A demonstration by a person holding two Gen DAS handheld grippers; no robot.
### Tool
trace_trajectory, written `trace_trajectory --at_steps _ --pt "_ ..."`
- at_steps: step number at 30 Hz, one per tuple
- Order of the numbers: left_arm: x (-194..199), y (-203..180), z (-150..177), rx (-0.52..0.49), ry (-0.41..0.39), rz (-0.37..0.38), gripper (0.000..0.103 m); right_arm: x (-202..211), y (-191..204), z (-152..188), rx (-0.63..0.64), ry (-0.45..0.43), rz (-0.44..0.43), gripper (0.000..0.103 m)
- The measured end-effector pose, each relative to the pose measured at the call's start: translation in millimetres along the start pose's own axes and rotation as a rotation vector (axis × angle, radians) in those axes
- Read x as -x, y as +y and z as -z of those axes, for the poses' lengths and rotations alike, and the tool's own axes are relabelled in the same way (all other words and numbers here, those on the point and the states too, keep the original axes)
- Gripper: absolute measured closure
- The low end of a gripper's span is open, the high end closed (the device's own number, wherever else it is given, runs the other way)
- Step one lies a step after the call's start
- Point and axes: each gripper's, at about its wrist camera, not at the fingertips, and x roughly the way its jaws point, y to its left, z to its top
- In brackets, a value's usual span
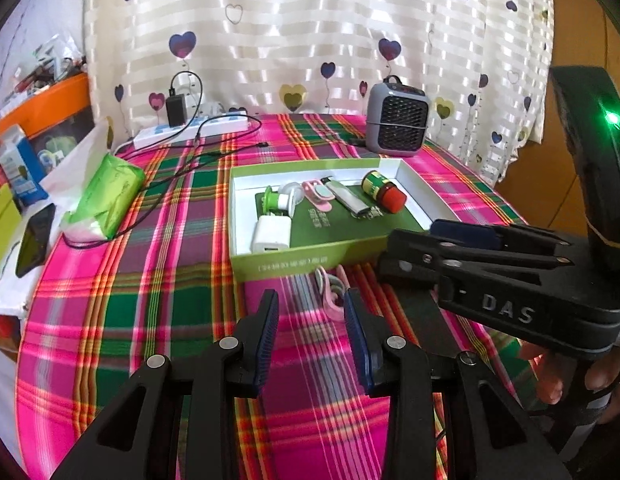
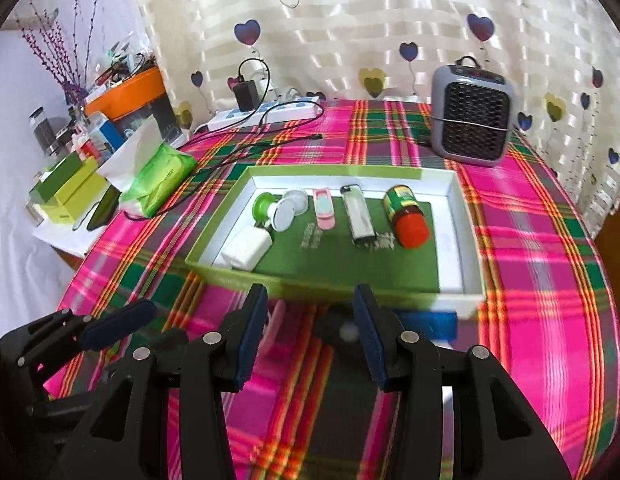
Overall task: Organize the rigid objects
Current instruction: 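Withdraw both grippers from the box toward the remaining objects, then close the left gripper on the pink hook while the right closes on the white round gadget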
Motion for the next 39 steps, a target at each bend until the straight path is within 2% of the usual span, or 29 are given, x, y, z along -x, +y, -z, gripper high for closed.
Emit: trace_trajectory --at_steps 9,19,25,29,35,39 --pt "9 -5 18 -0.003 0.003 0.023 0.070 23 -8 30 -0.032 -0.018 0.047 0.057" --pt "-6 -9 31 -0.020 0.056 0.027 0.070 25 -23 50 -0.079 -0.005 0.057 0.057" --pt "-10 -10 32 -0.026 0.064 0.033 0.070 25 -25 56 -0.059 -0.010 0.099 0.057" --pt "-12 -6 31 0.003 0.071 0.063 0.070 22 -28 60 -0.037 -0.001 0.104 0.057" --pt "-28 -7 29 0.027 0.111 0.127 0.070 20 -43 65 -0.083 0.002 0.102 0.057" --pt "-40 -11 24 0.025 0.127 0.127 0.070 18 -52 66 -0.095 0.005 0.112 0.057"
